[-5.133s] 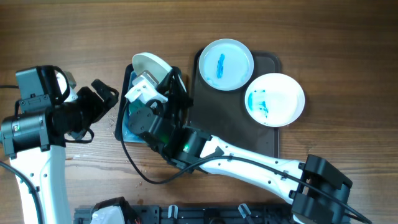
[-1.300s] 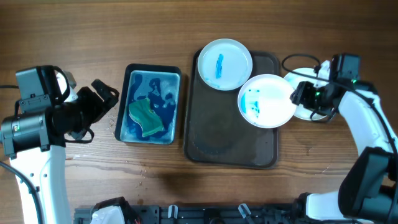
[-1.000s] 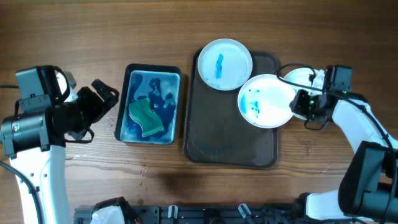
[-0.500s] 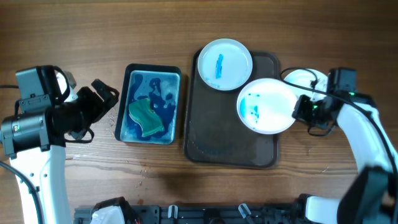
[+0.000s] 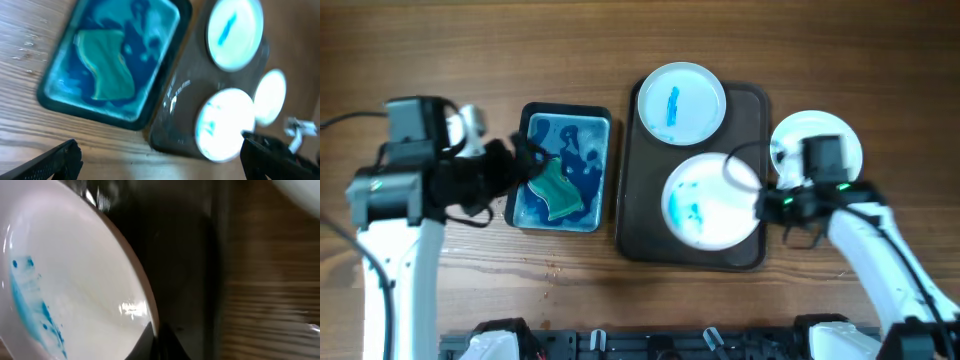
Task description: Clean dirty plates on tray and stack at the side
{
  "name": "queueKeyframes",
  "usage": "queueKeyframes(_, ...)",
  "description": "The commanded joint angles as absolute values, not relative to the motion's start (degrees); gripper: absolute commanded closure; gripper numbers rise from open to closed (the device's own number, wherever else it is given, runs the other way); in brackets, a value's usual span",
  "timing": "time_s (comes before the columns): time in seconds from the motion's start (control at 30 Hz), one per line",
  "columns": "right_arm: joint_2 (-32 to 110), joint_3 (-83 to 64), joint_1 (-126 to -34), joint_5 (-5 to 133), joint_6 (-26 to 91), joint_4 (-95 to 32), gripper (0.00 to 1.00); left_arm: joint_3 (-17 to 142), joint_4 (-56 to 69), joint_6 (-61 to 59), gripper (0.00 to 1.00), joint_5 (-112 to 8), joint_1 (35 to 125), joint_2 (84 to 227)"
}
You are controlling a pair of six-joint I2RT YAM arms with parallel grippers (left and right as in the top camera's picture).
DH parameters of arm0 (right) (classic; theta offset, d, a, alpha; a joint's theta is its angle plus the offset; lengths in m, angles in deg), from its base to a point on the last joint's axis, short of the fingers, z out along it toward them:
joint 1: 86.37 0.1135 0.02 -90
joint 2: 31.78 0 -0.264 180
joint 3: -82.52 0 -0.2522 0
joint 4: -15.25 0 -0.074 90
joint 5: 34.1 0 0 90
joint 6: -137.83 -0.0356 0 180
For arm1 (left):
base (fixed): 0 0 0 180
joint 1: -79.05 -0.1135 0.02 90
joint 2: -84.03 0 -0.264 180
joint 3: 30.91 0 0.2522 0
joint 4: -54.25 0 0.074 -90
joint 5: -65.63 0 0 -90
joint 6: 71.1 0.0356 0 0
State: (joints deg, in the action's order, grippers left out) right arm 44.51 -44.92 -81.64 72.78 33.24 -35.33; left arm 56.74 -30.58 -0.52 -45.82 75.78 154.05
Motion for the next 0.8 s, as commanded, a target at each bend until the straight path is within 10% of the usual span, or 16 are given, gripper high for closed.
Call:
queueKeyframes(0.0, 45.8, -47.6, -75.8, 70.7, 30.9, -31.1, 0.94, 57.4, -30.7, 2.2, 0.00, -45.5, 80.1, 155.8)
queueKeyframes(0.13, 45.8, -44.1, -72.5, 61.9, 31.2, -34.4, 0.67, 57.4, -29.2, 2.1, 0.00, -42.6, 80.7, 155.9)
queueKeyframes(0.43, 43.8, -23.7, -72.5, 58.9, 32.6, -51.0, 0.67, 48.5, -25.0, -3.1, 0.09, -35.4, 81.9, 161.1)
queueKeyframes(0.77, 42.6, -20.8, -72.5, 65.2, 31.9, -52.4, 0.67, 38.7, -7.5, -12.0, 0.57, -32.9, 83.8, 176.3)
